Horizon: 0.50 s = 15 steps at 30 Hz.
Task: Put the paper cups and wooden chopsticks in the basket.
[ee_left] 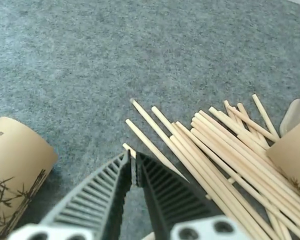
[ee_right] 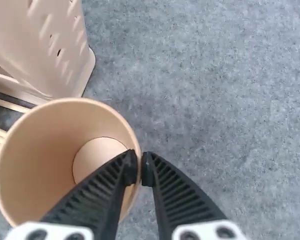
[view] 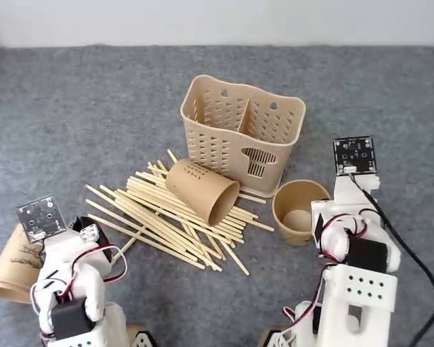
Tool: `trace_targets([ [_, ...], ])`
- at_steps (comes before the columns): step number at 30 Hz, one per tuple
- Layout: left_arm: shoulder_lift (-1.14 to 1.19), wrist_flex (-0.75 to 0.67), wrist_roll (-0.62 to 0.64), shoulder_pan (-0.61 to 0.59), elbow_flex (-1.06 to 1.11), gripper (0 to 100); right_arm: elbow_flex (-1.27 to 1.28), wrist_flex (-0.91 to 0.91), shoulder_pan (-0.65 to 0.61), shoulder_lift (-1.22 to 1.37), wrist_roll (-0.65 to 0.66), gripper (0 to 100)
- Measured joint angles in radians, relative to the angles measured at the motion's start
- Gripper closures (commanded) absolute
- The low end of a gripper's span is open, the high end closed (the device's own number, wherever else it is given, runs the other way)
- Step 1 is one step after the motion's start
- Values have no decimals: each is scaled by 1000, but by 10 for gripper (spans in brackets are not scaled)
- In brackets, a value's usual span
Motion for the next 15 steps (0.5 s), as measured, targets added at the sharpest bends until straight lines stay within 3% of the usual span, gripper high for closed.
trace_targets([
  [5,0,0,0,0,-3,977,0,-6,0,0,-2,642],
  [9,0,0,-26,0,-54,977,0,-6,2,-29,-2,641],
  [15,0,68,-221,0,-239,977,0,37,-23,-233,-2,641],
])
